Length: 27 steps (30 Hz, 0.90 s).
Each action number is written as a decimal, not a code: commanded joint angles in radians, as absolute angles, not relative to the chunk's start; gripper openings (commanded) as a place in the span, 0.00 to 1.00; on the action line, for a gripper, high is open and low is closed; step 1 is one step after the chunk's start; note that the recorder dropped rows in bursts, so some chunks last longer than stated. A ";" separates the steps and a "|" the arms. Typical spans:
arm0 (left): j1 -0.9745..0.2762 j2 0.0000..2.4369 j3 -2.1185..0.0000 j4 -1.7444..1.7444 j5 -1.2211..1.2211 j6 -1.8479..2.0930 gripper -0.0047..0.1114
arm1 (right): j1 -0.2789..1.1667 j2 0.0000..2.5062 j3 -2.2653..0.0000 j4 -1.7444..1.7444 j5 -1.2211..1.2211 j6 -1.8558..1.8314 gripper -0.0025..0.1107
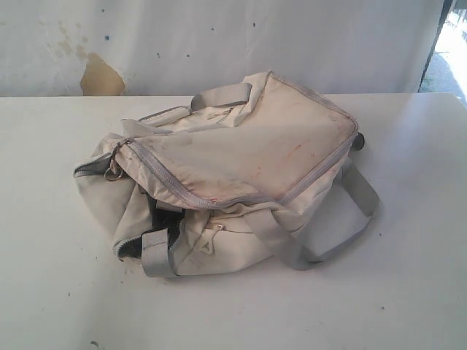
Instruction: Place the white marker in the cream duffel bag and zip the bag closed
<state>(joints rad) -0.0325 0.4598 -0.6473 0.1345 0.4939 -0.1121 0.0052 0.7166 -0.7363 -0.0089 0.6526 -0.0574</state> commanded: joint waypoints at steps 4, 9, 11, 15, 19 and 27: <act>-0.033 0.197 -0.541 0.121 0.427 -0.127 0.04 | 0.000 0.458 -0.629 -0.019 0.558 -0.076 0.02; -0.033 0.037 -0.488 0.121 0.388 -0.127 0.04 | 0.012 0.304 -0.577 -0.011 0.520 -0.076 0.02; -0.033 0.000 -0.475 0.121 0.381 -0.127 0.04 | 0.035 0.246 -0.565 -0.008 0.503 -0.076 0.02; -0.036 0.000 -0.469 0.115 0.374 -0.127 0.04 | 0.079 0.154 -0.556 0.000 0.487 -0.076 0.02; -0.036 0.000 -0.469 0.115 0.374 -0.127 0.04 | 0.097 0.055 -0.556 0.000 0.487 -0.076 0.02; -0.036 0.000 -0.469 0.117 0.379 -0.127 0.04 | 0.097 0.000 -0.555 -0.010 0.458 -0.076 0.02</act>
